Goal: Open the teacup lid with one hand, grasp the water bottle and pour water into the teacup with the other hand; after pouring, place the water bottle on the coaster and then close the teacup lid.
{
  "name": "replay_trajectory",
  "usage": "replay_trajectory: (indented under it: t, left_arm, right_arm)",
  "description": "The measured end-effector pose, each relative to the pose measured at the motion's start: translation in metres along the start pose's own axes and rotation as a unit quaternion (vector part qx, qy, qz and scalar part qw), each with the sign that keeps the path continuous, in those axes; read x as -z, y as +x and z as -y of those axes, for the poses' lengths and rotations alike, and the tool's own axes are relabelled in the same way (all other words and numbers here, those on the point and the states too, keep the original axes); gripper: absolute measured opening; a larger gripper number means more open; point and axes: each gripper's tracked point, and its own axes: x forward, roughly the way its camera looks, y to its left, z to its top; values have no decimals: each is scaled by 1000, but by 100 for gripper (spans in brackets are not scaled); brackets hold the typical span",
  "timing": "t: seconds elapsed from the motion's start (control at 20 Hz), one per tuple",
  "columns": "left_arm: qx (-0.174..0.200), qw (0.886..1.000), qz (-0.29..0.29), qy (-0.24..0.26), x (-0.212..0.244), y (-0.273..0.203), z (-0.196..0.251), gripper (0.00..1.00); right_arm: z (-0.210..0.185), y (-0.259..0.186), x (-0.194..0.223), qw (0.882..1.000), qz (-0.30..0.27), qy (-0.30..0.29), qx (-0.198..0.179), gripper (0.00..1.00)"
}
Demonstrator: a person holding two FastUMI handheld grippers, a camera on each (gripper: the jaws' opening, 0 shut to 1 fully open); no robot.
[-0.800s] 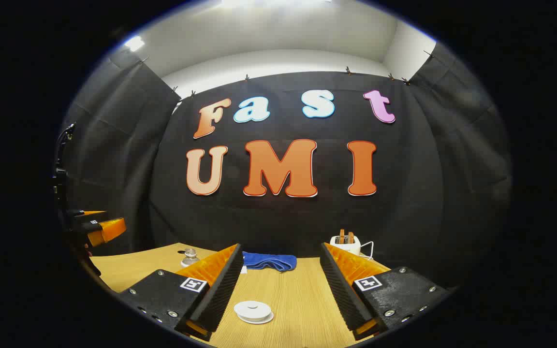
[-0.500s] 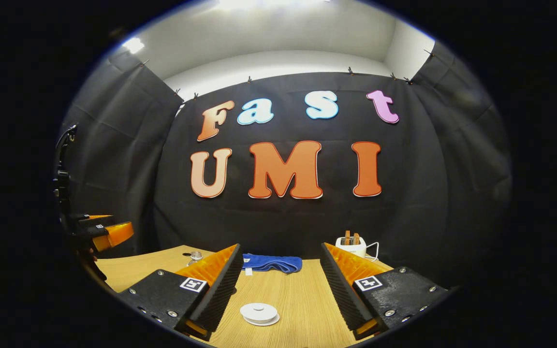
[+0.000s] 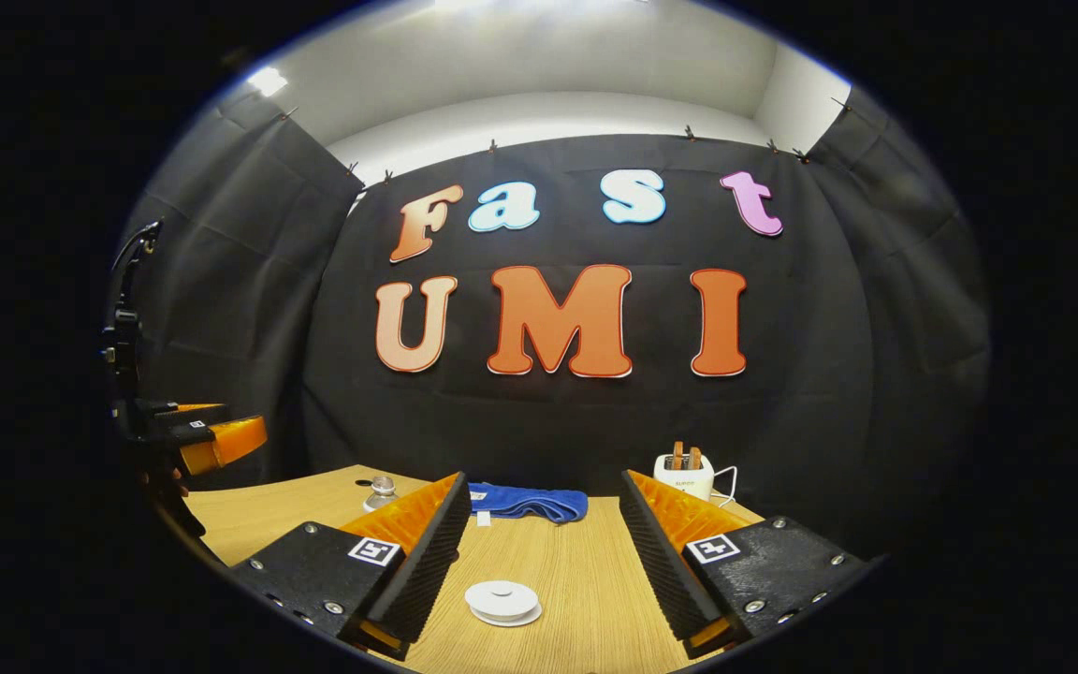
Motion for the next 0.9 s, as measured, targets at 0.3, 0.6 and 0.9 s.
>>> replay_trajectory:
  t: [0.3,0.6,0.9]
  left_arm:
    - [15,1000,-3,1,2,3,12,97]
    - [15,1000,-6,3,3,5,15,97]
    - [26,1000,-6,7,9,8,24,95]
  right_arm:
    - [-15,2,7,1000,-8,-14,-17,95]
    - [-18,6,14,1000,-16,-14,-19,96]
    - [-21,9,20,999,-22,-15,-23,96]
